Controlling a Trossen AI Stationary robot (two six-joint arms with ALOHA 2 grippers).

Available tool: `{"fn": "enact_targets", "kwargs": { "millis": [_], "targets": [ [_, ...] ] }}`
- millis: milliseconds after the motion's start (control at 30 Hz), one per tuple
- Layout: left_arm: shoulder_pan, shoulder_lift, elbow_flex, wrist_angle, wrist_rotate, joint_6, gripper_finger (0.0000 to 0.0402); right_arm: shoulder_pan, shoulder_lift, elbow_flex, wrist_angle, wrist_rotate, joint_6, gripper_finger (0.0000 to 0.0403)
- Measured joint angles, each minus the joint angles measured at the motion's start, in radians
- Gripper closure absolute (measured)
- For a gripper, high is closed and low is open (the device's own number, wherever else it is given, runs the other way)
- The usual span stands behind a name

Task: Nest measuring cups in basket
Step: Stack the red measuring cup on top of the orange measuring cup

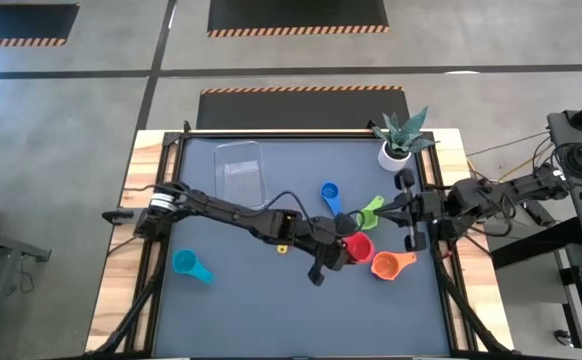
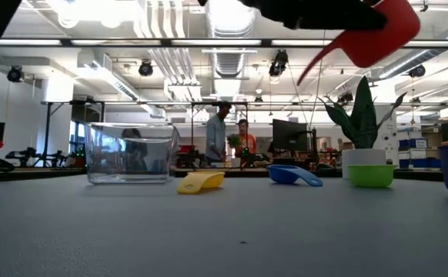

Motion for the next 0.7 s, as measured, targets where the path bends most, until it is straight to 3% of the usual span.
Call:
{"fn": "enact_targets", "kwargs": {
  "millis": [267,467,700],
  "targets": [
    [-0.001,0.074,0.0,0.164,0.001,-0.023,0.0401,0.0,-0.052,0.0,0.048,-0.08,0.011,0.0394],
    [0.0,0.132,0.0,0.302,0.001,-0.033,0.0401,0.0,-0.073,0.0,0.048,-0.08,0.018,0.0394],
    [0.0,0.172,0.0,0.343,0.002,-0.056,0.0402,0.0,-0.072,0.0,0.042,-0.079,0.018,0.0394]
  ]
}}
